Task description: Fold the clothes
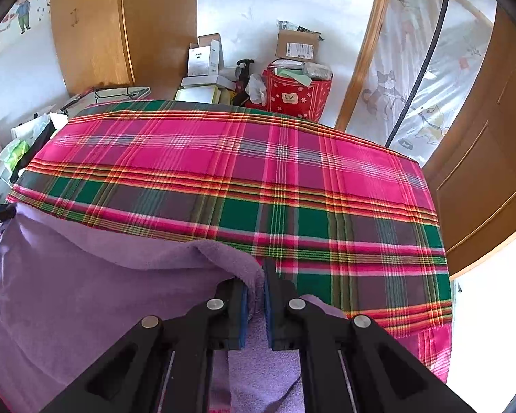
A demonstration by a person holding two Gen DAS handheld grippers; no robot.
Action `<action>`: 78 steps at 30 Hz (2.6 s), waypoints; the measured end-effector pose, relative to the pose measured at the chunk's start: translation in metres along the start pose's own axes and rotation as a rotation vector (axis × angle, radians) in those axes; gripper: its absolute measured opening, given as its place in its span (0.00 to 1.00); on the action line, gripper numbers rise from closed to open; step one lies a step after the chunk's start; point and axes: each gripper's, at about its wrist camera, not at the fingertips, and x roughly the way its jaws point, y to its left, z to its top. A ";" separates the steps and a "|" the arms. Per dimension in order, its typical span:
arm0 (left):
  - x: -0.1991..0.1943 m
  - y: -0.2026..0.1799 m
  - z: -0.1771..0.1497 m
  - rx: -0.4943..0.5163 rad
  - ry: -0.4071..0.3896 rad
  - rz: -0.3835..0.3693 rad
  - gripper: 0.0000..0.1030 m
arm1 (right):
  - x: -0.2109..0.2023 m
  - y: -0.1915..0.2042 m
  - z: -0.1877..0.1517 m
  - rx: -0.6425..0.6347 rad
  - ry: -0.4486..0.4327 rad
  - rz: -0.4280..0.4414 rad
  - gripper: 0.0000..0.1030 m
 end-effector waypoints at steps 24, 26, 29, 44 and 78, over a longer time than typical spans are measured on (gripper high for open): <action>0.021 0.020 -0.003 -0.071 0.048 0.048 0.04 | 0.069 0.030 0.048 -0.011 0.054 -0.057 0.07; 0.021 0.019 -0.004 -0.070 0.049 0.053 0.05 | 0.074 0.031 0.046 -0.016 0.061 -0.064 0.07; 0.022 0.019 -0.004 -0.077 0.049 0.064 0.07 | 0.077 0.033 0.044 -0.029 0.073 -0.080 0.08; -0.010 0.023 -0.011 -0.197 0.061 0.026 0.11 | -0.005 -0.027 0.009 0.085 0.020 0.105 0.34; -0.047 -0.177 0.039 0.084 0.028 -0.292 0.12 | 0.003 -0.124 -0.079 0.364 0.016 0.167 0.44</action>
